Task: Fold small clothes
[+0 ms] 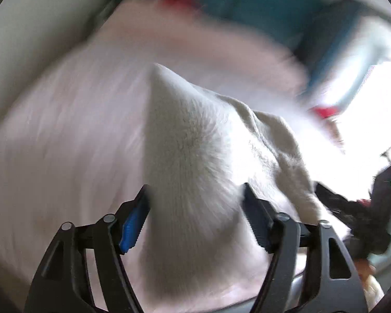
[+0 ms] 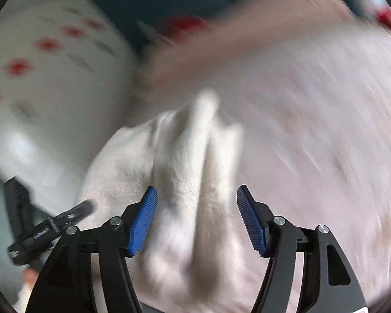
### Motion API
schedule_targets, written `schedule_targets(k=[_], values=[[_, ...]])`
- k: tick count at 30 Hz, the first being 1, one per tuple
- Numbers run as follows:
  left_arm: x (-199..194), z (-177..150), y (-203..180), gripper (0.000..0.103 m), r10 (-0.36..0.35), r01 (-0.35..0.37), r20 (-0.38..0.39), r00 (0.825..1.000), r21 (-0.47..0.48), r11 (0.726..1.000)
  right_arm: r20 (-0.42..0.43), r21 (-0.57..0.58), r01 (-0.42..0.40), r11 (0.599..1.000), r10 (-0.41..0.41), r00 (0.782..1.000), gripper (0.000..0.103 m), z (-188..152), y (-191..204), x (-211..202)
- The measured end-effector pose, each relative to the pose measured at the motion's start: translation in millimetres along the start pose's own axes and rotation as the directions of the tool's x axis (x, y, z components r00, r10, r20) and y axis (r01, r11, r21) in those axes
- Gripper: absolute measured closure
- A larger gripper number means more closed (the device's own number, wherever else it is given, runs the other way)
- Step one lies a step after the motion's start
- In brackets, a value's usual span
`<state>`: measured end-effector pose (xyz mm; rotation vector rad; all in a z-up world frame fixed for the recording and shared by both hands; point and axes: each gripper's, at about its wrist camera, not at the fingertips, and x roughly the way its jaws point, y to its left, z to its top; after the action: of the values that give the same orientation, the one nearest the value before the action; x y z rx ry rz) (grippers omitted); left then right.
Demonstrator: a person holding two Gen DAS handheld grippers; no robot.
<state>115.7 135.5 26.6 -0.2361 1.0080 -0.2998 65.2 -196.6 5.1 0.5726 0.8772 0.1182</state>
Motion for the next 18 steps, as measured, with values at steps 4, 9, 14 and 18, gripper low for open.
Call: schedule_targets(k=[4,9,14,18], values=[[-3,-49,30,0.035,-0.019,0.022,0.042,0.999,-0.061,0.998,-0.037,0.145,-0.02,0.989,0.025,0.999,0.038,-41,-52,-1],[7,-45,47,0.018,-0.073,0.08,0.049,0.996,-0.171,0.982,-0.062,0.161,-0.087,0.983,0.098,0.993,0.021,-33,-50,18],[39,-39,72,0.018,-0.166,0.152,-0.008,0.986,-0.357,0.922,-0.174,0.215,-0.123,0.969,0.162,0.971,0.016,-19,-27,76],[53,-39,73,0.042,-0.201,0.178,-0.024,0.979,-0.364,0.914,-0.247,0.21,-0.157,0.965,0.207,0.947,0.064,-20,-12,111]])
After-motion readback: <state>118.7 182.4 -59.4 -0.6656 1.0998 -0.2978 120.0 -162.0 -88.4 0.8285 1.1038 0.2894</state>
